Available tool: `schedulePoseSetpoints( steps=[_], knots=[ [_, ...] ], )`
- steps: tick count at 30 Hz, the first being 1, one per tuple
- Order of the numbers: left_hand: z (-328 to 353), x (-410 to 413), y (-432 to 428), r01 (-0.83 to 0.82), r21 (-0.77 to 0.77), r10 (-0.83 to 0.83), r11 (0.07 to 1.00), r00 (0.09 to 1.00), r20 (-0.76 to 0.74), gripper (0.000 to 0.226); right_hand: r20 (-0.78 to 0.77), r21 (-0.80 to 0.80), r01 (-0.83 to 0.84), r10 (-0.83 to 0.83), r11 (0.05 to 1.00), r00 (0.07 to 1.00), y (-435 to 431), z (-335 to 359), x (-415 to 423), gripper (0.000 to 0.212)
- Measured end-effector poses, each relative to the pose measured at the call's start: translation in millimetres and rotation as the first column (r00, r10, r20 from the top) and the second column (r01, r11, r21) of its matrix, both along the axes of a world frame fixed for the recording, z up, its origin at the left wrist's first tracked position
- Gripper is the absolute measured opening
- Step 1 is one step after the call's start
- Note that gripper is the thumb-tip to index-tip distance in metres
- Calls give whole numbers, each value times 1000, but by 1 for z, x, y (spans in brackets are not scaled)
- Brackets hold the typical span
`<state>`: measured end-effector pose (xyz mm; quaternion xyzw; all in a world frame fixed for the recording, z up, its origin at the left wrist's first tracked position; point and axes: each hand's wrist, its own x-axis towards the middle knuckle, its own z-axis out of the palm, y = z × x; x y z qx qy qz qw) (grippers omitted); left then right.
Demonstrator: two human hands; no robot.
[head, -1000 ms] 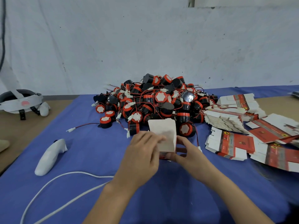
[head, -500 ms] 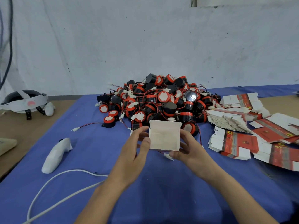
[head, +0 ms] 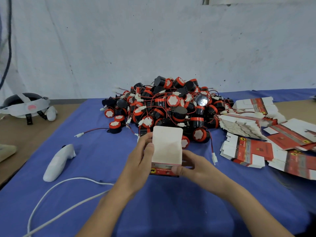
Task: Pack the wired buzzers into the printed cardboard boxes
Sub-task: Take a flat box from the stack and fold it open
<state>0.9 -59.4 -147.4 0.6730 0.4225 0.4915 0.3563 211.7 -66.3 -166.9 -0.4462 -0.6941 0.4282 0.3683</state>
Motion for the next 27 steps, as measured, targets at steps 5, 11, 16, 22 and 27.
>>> schedulePoseSetpoints(
  steps=[5,11,16,22,27],
  knots=[
    [-10,-2,9,-14,-123,6,992,998,-63,33,184,7,-21,19,1000,983,1,-6,2,43],
    [-21,-5,17,-77,-165,56,983,990,-127,34,189,-50,-26,35,998,981,3,-3,7,51],
    [-18,-5,17,-167,-121,164,979,986,-35,44,18,-1,293,-293,956,956,13,4,16,58],
    [-14,-2,24,-338,-107,348,935,933,94,25,129,121,446,-459,887,879,46,-10,10,35],
    [-12,-4,26,-455,-138,474,880,860,190,23,182,128,467,-484,875,856,70,-18,-1,59]
  ],
)
